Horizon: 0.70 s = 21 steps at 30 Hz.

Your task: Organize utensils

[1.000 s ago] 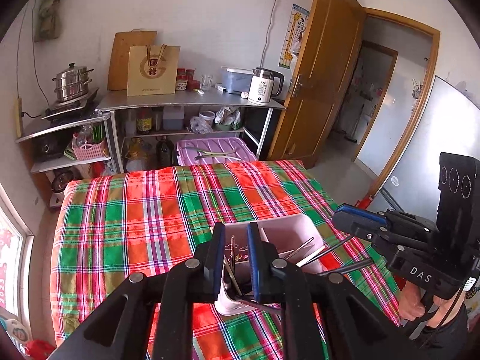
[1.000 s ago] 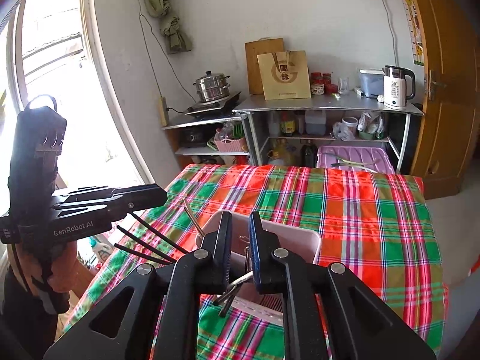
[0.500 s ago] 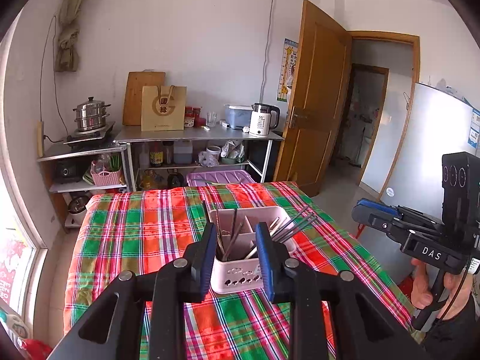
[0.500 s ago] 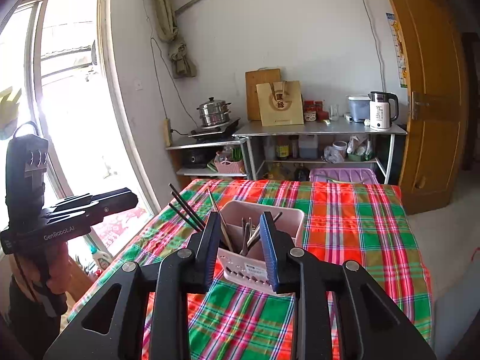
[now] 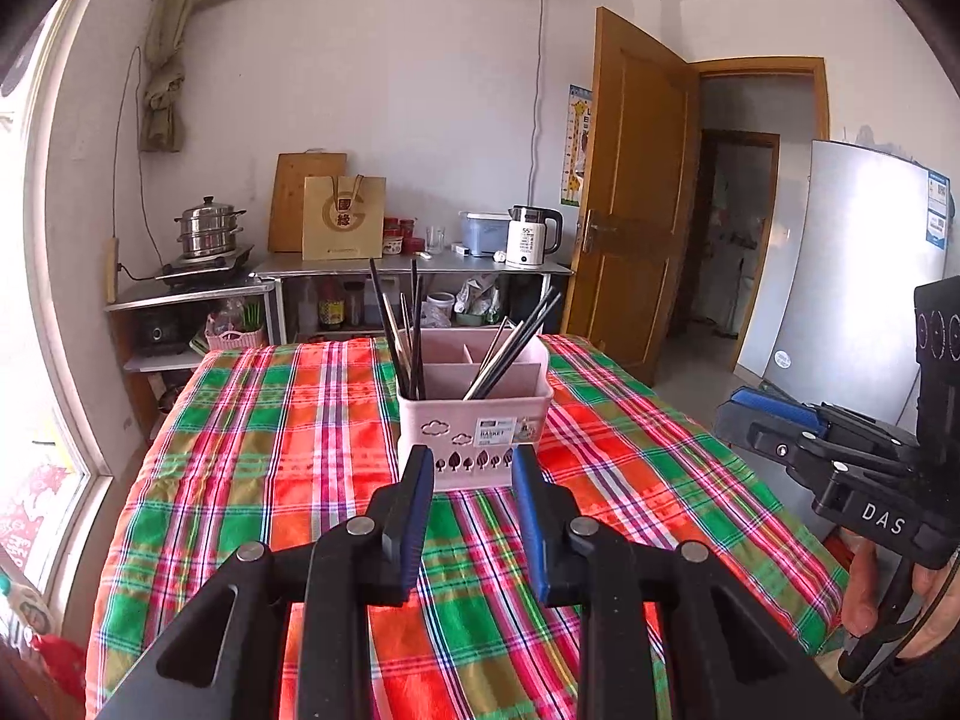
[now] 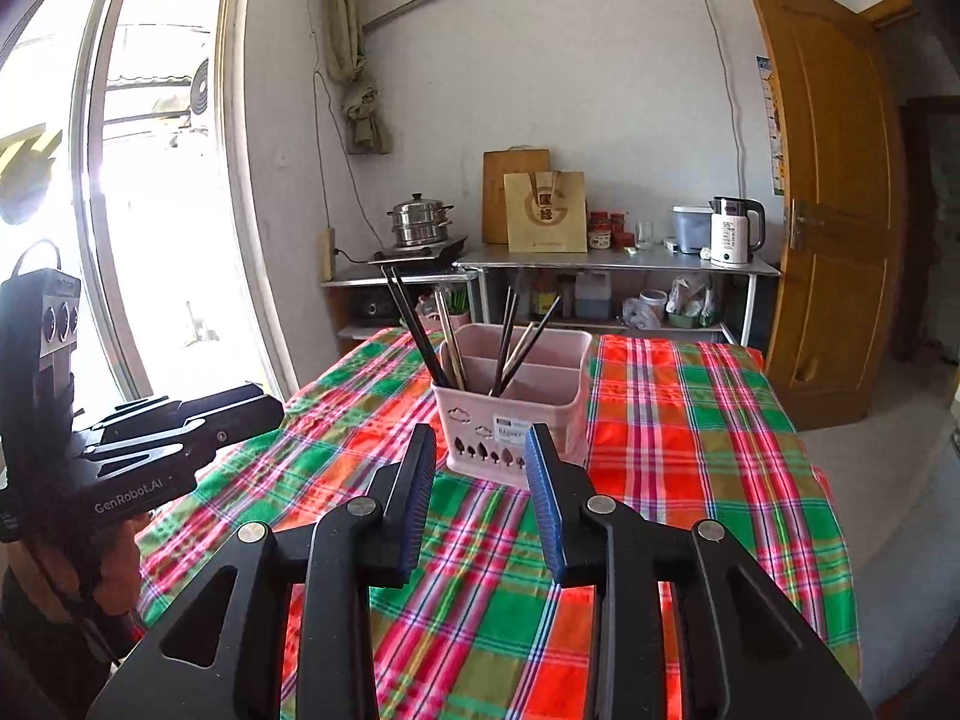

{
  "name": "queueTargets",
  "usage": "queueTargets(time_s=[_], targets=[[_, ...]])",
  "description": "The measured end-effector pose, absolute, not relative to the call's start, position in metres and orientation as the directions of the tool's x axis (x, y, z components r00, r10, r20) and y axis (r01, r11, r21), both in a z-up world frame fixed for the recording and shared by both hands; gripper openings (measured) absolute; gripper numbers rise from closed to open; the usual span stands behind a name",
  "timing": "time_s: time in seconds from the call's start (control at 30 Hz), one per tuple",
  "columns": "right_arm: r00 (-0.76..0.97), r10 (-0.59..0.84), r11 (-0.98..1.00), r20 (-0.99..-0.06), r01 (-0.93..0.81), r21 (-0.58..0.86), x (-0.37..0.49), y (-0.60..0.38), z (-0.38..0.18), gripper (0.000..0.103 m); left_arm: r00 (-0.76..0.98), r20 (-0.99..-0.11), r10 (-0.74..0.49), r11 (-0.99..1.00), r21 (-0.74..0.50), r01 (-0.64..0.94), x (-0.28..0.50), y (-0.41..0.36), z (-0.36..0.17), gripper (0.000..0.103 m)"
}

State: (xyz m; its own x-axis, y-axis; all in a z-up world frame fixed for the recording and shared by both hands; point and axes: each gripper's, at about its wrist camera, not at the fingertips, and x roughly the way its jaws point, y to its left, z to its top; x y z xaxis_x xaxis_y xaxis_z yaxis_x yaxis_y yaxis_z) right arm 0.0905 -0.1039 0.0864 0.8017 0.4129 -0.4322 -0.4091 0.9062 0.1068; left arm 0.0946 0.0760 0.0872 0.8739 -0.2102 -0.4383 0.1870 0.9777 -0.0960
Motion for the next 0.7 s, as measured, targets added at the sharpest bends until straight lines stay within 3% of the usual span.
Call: queueTargets(time_s=[0.7], targets=[[0.83,0.367,0.925,-0.42,-0.375,0.065,0.02,-0.093,0.03,0.032,0.877,-0.453,-0.162,0.986,-0.103,0.129,0.041,0.063,0.025,0.027]])
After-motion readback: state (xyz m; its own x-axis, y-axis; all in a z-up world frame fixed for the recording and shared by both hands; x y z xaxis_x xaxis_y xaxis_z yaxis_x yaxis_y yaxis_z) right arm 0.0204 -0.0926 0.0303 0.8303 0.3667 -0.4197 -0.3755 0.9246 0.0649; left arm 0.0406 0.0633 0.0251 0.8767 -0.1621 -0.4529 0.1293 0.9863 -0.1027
